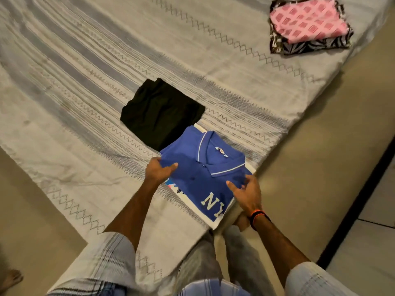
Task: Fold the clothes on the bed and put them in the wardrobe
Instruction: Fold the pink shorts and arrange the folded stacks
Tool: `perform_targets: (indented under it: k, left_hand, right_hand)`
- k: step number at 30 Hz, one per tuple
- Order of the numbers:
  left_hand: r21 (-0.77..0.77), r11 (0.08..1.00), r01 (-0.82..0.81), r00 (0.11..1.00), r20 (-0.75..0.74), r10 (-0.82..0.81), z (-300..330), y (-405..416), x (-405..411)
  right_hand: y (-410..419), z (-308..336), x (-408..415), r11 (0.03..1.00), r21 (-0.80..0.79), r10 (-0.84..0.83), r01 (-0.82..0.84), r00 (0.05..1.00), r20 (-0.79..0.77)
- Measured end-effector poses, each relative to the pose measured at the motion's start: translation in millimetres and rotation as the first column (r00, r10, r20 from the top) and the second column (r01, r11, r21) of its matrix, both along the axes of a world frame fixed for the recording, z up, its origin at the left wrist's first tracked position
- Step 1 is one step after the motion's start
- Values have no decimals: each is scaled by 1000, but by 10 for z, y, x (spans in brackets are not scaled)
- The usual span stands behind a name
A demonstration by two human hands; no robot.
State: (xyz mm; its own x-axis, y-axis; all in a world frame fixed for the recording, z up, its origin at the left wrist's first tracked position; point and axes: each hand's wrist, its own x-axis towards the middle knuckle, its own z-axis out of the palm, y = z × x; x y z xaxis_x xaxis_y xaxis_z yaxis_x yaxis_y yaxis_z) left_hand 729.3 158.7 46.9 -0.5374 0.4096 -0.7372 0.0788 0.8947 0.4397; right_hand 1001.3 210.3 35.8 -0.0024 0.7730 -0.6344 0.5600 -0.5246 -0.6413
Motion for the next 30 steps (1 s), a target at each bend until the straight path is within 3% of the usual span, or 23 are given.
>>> perform_targets:
  k: [2, 5, 9, 12, 15, 26, 30]
  left_hand:
    - [-53, 998, 34, 999, -40, -36, -158, 27, -128]
    - [-107, 994, 22, 999, 28, -19, -520, 34, -347]
    - [-100, 995, 16, 988, 157, 0, -735, 113, -452]
    - [-110, 990, 89, 984, 163, -70, -813, 217, -413]
    - [-47, 998, 47, 990, 137, -40, -903, 271, -412]
    - [-155, 987, -38, 893, 438, 103, -990, 311, -340]
    - [-165, 983, -81, 878, 455, 149, -922, 276, -260]
  right_hand:
    - [-135, -169, -6, 998, -14, -60, 60, 998, 4]
    - [-325, -468, -57, 985, -71, -166, 160, 982, -86]
    - [-441, -717, -152, 893, -329, -385, 308, 900, -203]
    - [-459, -808, -225, 863, -355, -453, 360, 862, -227]
    - [-414, -848, -291, 822, -374, -531, 429, 815, -232]
    - [-273, -893, -348, 783, -459, -589, 420, 737, -330]
    - [-192, -852, -266, 812, -439, -548, 385, 761, -347]
